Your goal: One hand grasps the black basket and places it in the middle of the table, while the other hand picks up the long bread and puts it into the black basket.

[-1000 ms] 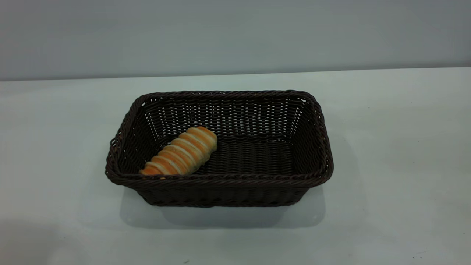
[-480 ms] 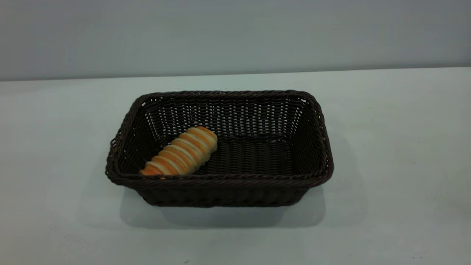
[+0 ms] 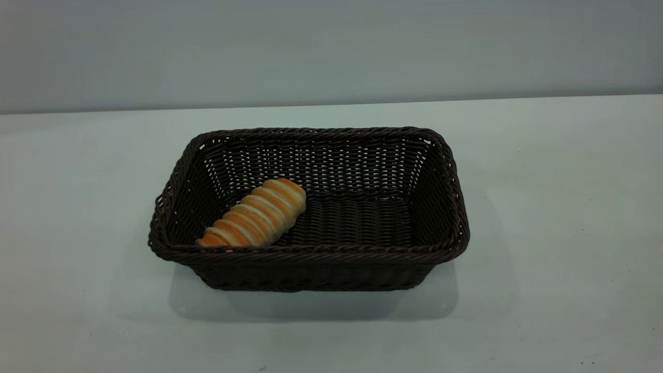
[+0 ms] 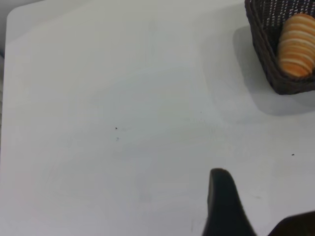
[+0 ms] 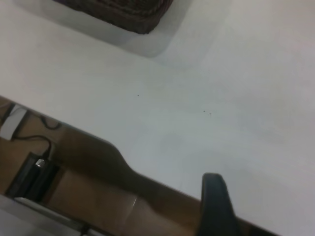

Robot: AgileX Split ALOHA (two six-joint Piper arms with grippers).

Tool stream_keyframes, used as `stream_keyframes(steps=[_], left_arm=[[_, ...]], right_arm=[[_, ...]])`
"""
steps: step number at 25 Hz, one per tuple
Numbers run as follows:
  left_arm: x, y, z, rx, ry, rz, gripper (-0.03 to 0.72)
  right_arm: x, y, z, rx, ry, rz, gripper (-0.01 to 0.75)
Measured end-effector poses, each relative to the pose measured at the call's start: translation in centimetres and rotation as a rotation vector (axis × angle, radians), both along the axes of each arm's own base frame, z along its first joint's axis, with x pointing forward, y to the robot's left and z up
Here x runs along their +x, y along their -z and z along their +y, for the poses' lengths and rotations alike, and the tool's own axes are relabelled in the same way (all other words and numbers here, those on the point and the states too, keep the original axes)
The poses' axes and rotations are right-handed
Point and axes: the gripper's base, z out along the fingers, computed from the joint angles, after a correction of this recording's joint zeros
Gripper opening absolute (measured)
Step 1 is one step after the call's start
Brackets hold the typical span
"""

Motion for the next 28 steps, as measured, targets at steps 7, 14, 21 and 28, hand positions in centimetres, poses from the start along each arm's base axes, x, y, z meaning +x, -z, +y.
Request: stream_keyframes(steps=[7, 14, 21, 28], left_arm=[[-0.6, 1.4, 0.1, -0.006, 0.001, 0.000, 0.482], [-0.8, 1.9, 0.2, -0.002, -0.005, 0.039, 0.482], [-0.7, 3.9, -0.3, -0.054, -0.006, 0.129, 0.482], [-0.7, 4.3, -0.6, -0.079, 0.001, 0.147, 0.482]], right_arm=[[0.7, 1.7, -0.6, -0.058, 0.046, 0.013, 0.510], [1.1, 2.3, -0.7, -0.059, 0.075, -0.003, 0.510], [1.1, 2.2, -0.8, -0.058, 0.078, -0.004, 0.510], [1.1, 2.2, -0.8, -0.058, 0.078, -0.004, 0.510]])
